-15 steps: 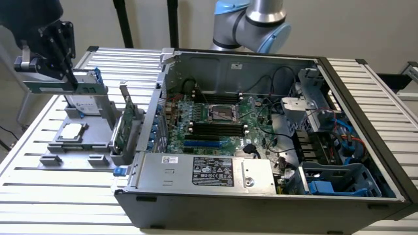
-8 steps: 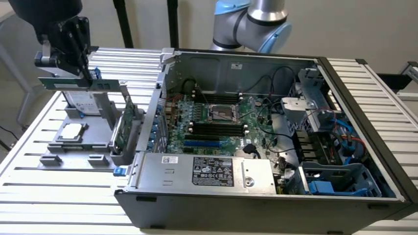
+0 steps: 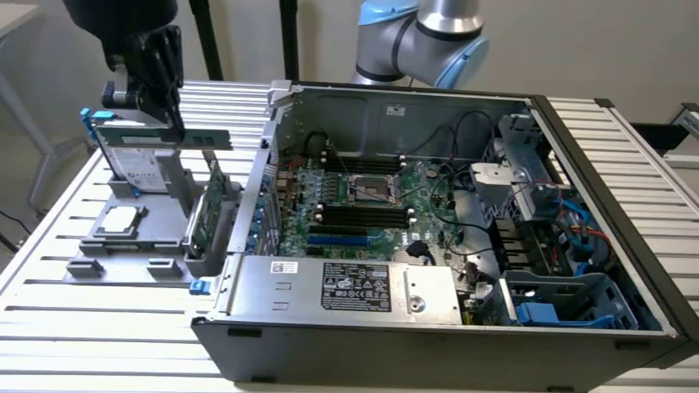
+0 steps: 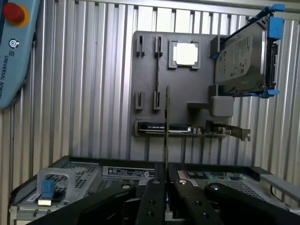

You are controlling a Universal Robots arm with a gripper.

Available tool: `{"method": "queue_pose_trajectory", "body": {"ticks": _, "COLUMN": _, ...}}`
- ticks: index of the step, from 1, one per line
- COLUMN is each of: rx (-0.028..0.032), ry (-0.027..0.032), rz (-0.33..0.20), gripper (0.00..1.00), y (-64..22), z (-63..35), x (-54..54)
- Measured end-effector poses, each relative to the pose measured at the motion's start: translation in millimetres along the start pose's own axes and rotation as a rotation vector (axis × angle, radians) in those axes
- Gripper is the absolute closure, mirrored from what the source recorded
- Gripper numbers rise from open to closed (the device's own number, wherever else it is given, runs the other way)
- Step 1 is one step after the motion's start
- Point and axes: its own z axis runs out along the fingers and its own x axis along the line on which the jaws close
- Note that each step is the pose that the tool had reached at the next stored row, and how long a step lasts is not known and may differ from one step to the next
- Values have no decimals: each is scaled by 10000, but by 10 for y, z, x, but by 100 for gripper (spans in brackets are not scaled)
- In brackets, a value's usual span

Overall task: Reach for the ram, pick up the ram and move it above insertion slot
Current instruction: 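Pick up the ram and move it above insertion slot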

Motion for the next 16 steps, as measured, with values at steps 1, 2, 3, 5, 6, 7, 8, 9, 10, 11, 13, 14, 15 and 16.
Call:
{"method": "queue_pose_trajectory", "body": {"ticks": 1, "rx": 0, "ry": -15, "rz": 0, "gripper": 87, "y": -39, "z": -2, "x": -2}}
{"method": "queue_pose_trajectory", "body": {"ticks": 2, "rx": 2, "ry": -31, "rz": -1, "gripper": 87, "y": -77, "z": -3, "x": -3}}
{"method": "queue_pose_trajectory", "body": {"ticks": 3, "rx": 2, "ry": -47, "rz": -2, "gripper": 87, "y": -120, "z": -5, "x": -5}}
{"method": "queue_pose_trajectory", "body": {"ticks": 5, "rx": 4, "ry": -76, "rz": -3, "gripper": 87, "y": -197, "z": -8, "x": -9}}
{"method": "queue_pose_trajectory", "body": {"ticks": 6, "rx": 4, "ry": -91, "rz": -3, "gripper": 87, "y": -237, "z": -9, "x": -11}}
{"method": "queue_pose_trajectory", "body": {"ticks": 7, "rx": 5, "ry": -106, "rz": -3, "gripper": 87, "y": -276, "z": -11, "x": -13}}
{"method": "queue_pose_trajectory", "body": {"ticks": 8, "rx": 5, "ry": -120, "rz": -3, "gripper": 87, "y": -313, "z": -12, "x": -15}}
{"method": "queue_pose_trajectory", "body": {"ticks": 9, "rx": 6, "ry": -135, "rz": -4, "gripper": 87, "y": -353, "z": -14, "x": -17}}
{"method": "queue_pose_trajectory", "body": {"ticks": 10, "rx": 7, "ry": -150, "rz": -6, "gripper": 87, "y": -395, "z": -15, "x": -19}}
{"method": "queue_pose_trajectory", "body": {"ticks": 11, "rx": 8, "ry": -165, "rz": -6, "gripper": 87, "y": -433, "z": -17, "x": -21}}
{"method": "queue_pose_trajectory", "body": {"ticks": 13, "rx": 9, "ry": -194, "rz": -6, "gripper": 87, "y": -511, "z": -19, "x": -25}}
{"method": "queue_pose_trajectory", "body": {"ticks": 14, "rx": 10, "ry": -207, "rz": -7, "gripper": 87, "y": -551, "z": -21, "x": -27}}
{"method": "queue_pose_trajectory", "body": {"ticks": 15, "rx": 10, "ry": -221, "rz": -8, "gripper": 87, "y": -591, "z": -22, "x": -29}}
{"method": "queue_pose_trajectory", "body": {"ticks": 16, "rx": 11, "ry": -237, "rz": -8, "gripper": 87, "y": -634, "z": -23, "x": -31}}
